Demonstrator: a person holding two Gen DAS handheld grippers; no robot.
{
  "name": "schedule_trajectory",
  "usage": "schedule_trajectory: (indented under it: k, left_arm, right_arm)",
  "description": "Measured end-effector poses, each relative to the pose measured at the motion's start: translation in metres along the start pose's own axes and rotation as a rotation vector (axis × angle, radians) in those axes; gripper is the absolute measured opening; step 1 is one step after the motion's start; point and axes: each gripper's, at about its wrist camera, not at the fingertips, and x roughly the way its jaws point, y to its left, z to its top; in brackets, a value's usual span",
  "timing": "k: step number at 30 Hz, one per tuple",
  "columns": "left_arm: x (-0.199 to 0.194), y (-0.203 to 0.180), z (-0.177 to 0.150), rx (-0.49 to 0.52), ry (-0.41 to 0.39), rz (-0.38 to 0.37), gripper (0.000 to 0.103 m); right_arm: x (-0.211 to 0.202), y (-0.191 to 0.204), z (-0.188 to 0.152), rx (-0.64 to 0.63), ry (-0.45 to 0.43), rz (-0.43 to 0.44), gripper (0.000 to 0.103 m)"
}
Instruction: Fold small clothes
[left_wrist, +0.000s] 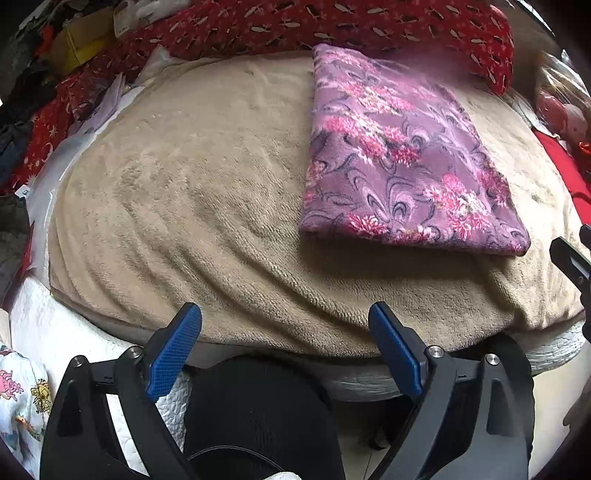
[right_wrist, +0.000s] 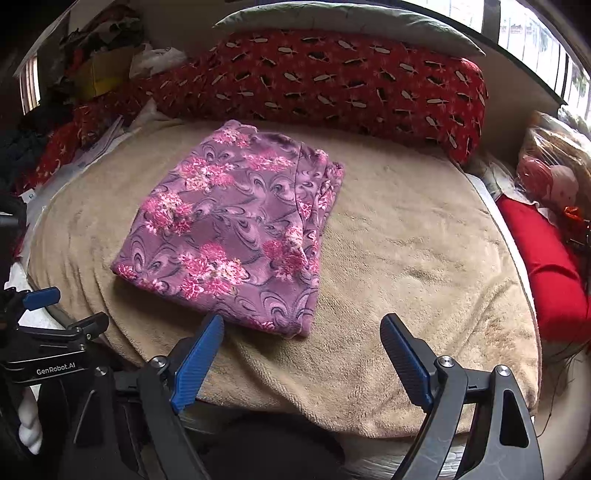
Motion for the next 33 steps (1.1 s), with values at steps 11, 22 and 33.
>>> schedule_trajectory:
  k: [11,22,33]
  left_arm:
    - [-0.005,0.000,0.003,-0.006,-0.012,-0.036,0.093]
    - [-0.014,-0.008,0.000,0.023,-0.024,-0.069,0.093]
    - [-0.024,-0.016,-0.002,0.047,-0.043,-0.108,0.093]
  right_arm:
    - [-0.001,-0.006,-0.002,0.022,0.003,0.011,0.088]
    - [-0.001,-0.007,-0.002,0.025,0.007,0.016,0.088]
    - [-0.002,-0.008,-0.002,0.029,0.003,0.018,0.088]
